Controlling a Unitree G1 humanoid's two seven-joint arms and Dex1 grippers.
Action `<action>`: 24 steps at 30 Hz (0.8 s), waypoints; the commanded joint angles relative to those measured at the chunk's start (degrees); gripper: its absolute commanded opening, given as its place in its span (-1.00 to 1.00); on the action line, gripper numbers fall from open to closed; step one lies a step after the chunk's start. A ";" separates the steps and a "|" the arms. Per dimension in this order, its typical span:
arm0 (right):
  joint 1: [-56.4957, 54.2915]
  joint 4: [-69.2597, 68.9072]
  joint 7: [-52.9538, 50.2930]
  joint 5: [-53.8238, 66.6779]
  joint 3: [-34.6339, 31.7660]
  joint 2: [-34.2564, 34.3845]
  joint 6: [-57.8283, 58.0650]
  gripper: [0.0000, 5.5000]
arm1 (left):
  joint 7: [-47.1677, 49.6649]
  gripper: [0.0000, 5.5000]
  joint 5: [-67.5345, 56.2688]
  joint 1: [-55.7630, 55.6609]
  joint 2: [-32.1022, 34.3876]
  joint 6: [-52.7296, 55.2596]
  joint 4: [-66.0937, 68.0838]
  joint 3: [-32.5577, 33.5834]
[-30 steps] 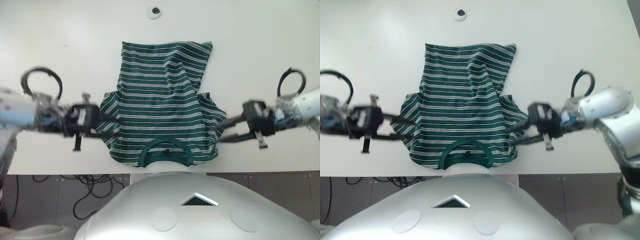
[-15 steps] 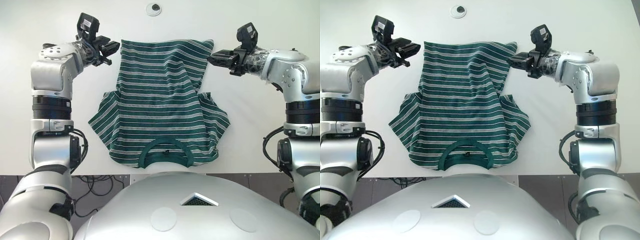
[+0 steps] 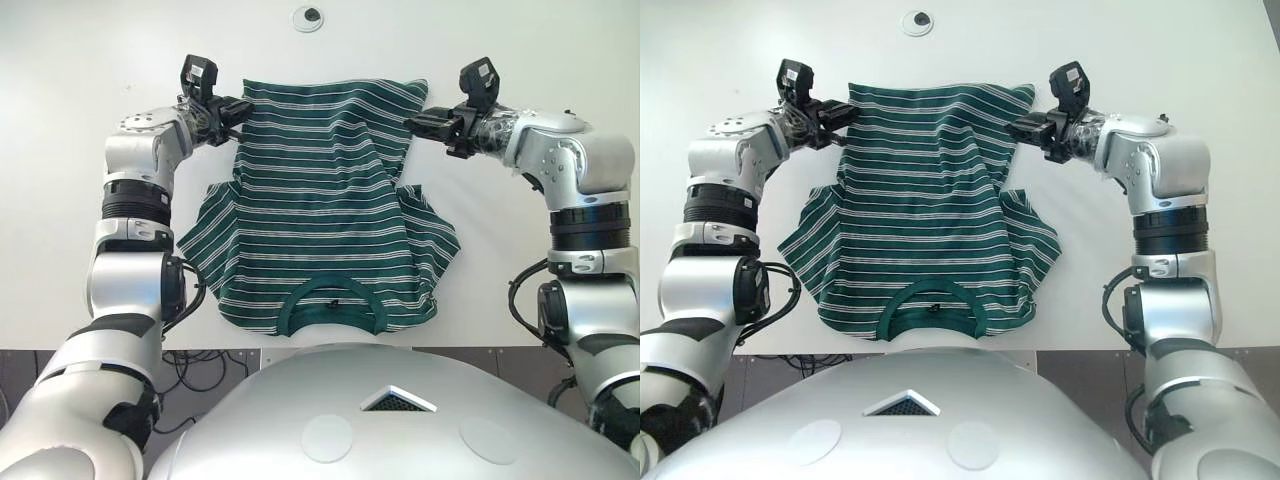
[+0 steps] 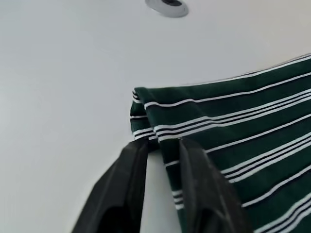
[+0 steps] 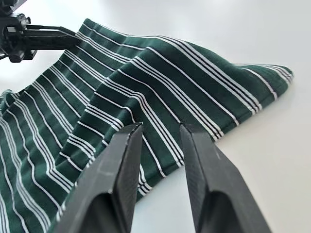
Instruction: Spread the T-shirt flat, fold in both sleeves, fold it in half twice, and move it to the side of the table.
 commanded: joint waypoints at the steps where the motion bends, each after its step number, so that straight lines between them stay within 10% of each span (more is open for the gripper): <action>1: -0.22 1.27 -0.02 -1.30 -0.07 0.71 -1.06 -0.49 | -0.73 -0.84 0.10 -1.63 -1.20 -2.02 2.03 1.03; 11: 0.72 1.14 -0.01 -2.34 -0.21 1.44 -1.79 -0.49 | -8.05 -0.98 -4.76 6.72 -1.39 -7.47 -15.78 3.36; 24: 1.98 0.02 -0.32 -3.03 0.37 1.29 -1.63 -0.49 | -12.37 -0.98 -15.72 33.13 6.59 14.14 -52.69 -1.19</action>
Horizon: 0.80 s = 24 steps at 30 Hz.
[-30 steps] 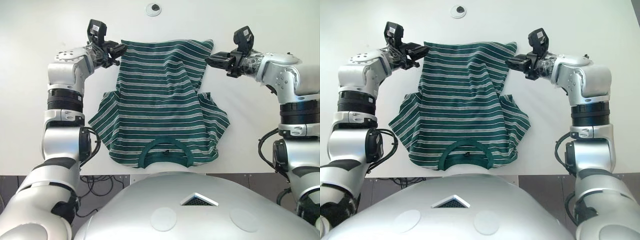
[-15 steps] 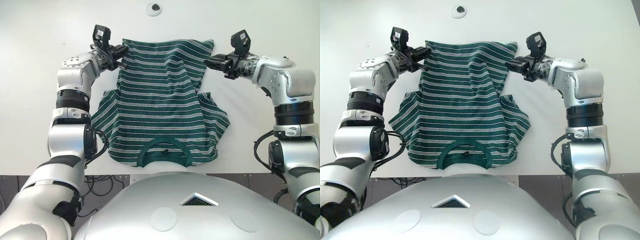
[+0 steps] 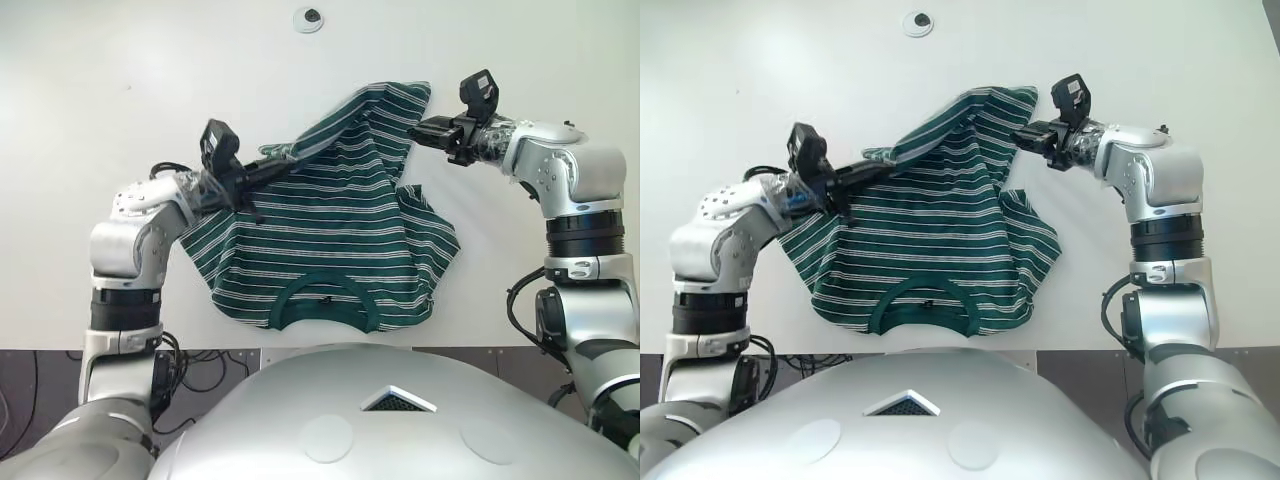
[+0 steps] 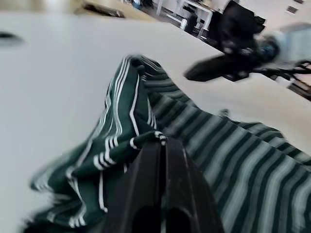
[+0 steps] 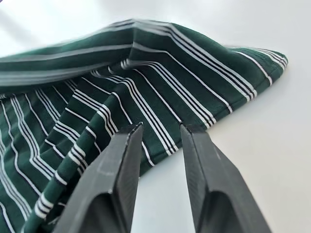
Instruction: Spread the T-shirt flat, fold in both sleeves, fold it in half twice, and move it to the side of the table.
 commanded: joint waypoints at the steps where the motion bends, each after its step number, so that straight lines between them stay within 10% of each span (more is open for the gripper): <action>1: 0.02 -0.56 -0.21 -0.83 0.52 0.98 0.17 -0.49 | 4.12 -0.98 2.18 0.21 1.12 4.89 1.03 -2.19; 10: 0.41 -1.13 -0.28 -1.73 1.15 1.12 -0.18 -0.49 | 5.97 -0.62 6.73 0.20 2.47 3.27 2.88 -5.60; 24: 0.12 -0.49 -0.26 -2.14 1.41 1.71 -0.69 -0.49 | 9.99 -0.62 3.58 -6.16 4.82 4.00 2.90 3.38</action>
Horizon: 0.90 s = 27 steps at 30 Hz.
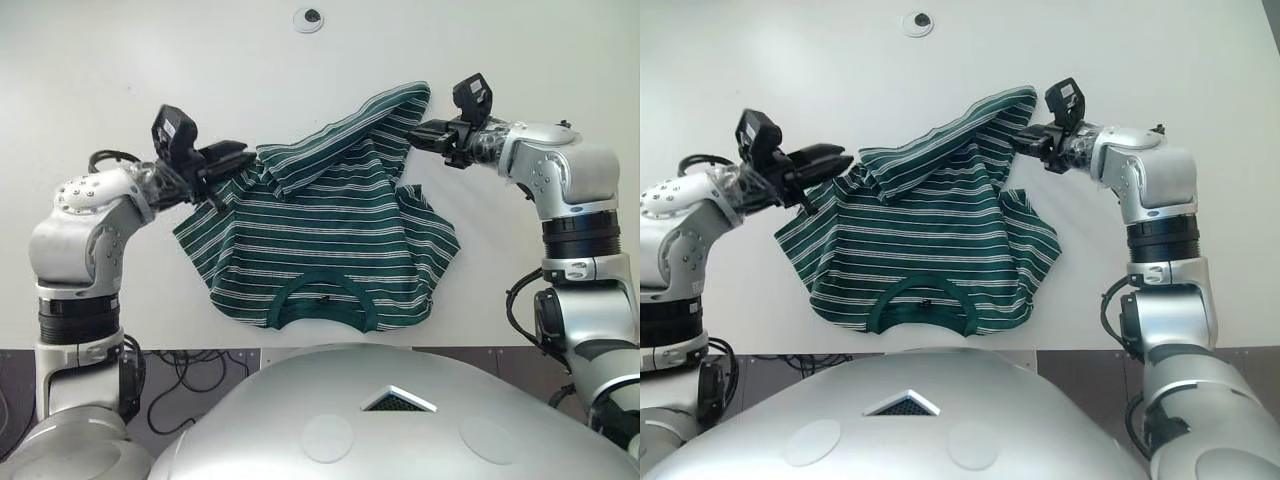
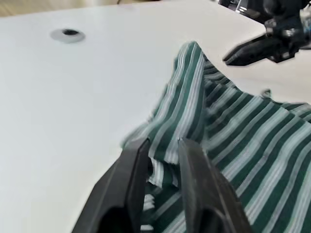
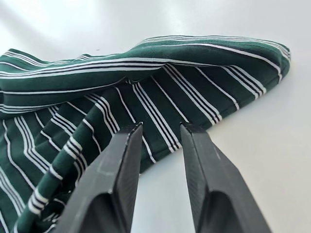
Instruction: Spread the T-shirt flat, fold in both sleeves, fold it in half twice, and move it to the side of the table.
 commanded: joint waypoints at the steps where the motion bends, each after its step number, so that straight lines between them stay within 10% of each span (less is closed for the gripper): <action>1: -0.28 0.32 -0.20 -0.52 0.00 1.56 -0.66 -0.49 | 3.93 -0.62 2.52 -4.38 -3.33 1.10 7.48 -2.56; 16: -0.33 1.36 -0.09 -1.34 -0.12 2.21 -1.57 -0.49 | 2.36 -0.62 2.55 -5.71 -7.72 1.66 16.33 -5.17; 27: -0.26 1.46 -0.32 -1.59 -0.08 2.22 -1.68 -0.49 | 2.24 -1.00 1.81 -6.12 -8.00 0.15 15.47 -4.45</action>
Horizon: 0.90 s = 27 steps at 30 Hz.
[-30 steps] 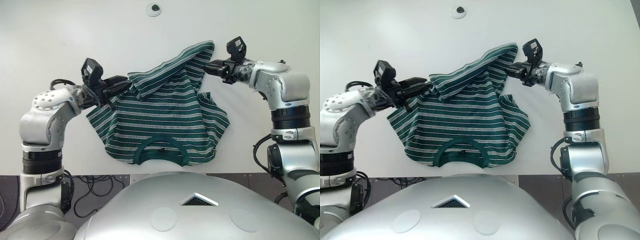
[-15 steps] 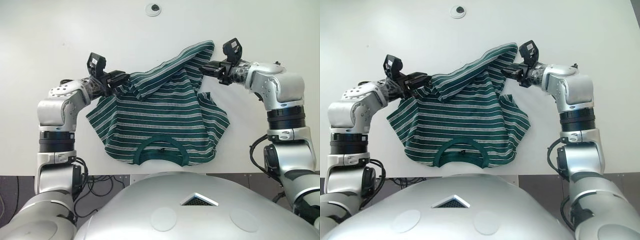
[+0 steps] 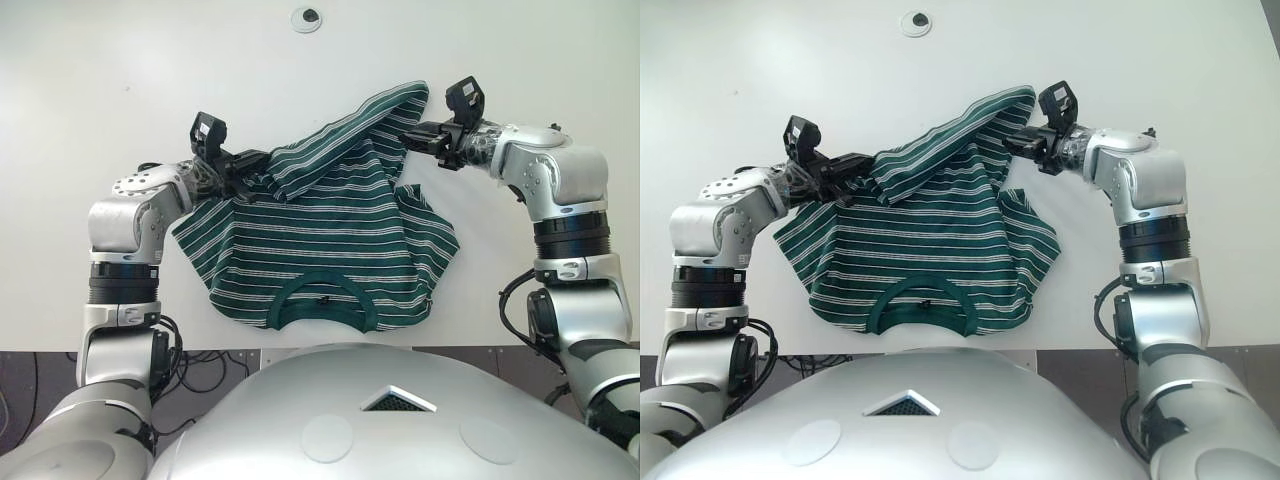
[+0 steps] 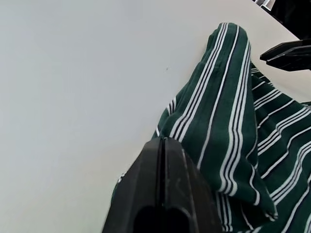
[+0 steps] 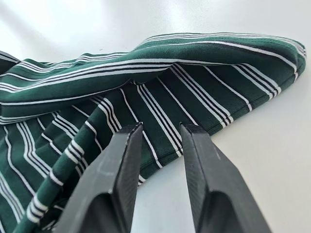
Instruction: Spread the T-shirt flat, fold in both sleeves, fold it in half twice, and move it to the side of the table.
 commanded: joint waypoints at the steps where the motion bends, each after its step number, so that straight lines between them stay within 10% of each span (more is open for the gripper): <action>1: -0.34 0.38 -0.28 -0.79 -0.24 0.55 -0.47 -0.49 | 0.46 -1.00 -0.19 -1.30 -0.68 -1.70 -0.51 1.44; 18: 0.13 -1.03 0.73 -1.74 2.49 2.78 -0.40 -0.49 | 19.43 -1.00 26.38 -38.39 -2.98 -35.30 61.20 -4.01; 27: -1.86 0.60 -0.33 -3.73 4.00 5.16 -3.34 -0.49 | 26.82 -0.73 36.05 -42.63 -3.71 -41.37 71.03 -7.69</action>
